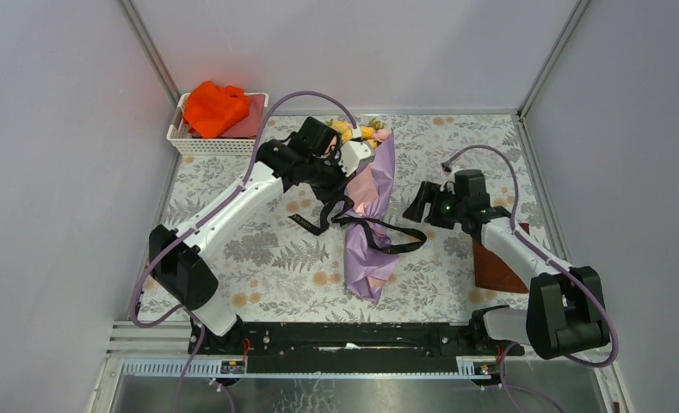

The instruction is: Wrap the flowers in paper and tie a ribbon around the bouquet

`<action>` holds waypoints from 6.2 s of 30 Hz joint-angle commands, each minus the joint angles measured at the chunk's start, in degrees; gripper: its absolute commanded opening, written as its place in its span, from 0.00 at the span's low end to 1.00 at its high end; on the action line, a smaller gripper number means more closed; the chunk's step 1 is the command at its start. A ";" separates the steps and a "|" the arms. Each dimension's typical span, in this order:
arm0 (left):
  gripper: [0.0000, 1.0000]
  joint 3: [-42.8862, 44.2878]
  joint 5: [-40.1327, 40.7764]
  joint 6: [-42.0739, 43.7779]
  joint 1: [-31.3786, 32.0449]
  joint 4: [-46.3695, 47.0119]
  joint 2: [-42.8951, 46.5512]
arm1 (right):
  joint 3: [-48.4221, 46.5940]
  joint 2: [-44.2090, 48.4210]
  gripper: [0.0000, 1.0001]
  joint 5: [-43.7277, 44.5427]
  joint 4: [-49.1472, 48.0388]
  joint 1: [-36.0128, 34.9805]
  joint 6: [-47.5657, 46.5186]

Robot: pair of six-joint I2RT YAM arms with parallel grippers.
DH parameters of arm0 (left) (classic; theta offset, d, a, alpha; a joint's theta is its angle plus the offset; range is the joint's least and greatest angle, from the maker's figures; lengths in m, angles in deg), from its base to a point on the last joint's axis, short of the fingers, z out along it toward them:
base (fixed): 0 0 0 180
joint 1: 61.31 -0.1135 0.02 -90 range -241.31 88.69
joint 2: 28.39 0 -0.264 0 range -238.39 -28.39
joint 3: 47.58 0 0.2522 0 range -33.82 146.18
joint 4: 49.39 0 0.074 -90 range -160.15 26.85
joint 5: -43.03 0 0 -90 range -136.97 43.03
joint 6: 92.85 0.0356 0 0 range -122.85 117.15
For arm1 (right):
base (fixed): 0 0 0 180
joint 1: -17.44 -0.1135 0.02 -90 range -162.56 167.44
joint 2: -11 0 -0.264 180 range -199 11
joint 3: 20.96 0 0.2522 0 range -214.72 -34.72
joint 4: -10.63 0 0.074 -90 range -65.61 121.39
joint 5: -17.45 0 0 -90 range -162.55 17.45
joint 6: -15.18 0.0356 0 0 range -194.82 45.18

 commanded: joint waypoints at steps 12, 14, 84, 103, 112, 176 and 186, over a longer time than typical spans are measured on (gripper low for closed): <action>0.00 0.01 -1.20 -0.82 1.22 -2.31 2.64 | -1.75 -6.87 0.78 -18.13 11.32 -4.24 -12.44; 0.00 -0.24 -1.19 -0.78 1.23 -2.31 2.63 | -1.03 -8.12 0.79 -21.12 9.98 -4.22 -11.97; 0.00 3.10 -1.74 -3.80 1.93 -4.34 8.24 | 0.22 4.44 0.71 -11.76 -28.22 -23.56 -22.23; 0.00 3.23 -1.56 -5.35 1.93 -3.97 8.72 | 0.53 -8.92 0.47 1.56 -44.70 -29.52 -18.02; 0.00 1.85 -2.08 -5.65 1.98 -3.20 9.92 | -1.64 -10.64 0.27 3.59 -43.55 -29.46 -15.49; 0.00 -58.81 0.56 -33.83 1.21 103.65 1.26 | -11.82 -8.86 0.08 7.46 -11.65 -27.93 3.57; 0.00 -60.33 0.76 -26.67 1.74 107.31 -1.12 | -7.31 2.85 0.62 26.42 6.73 -14.07 3.45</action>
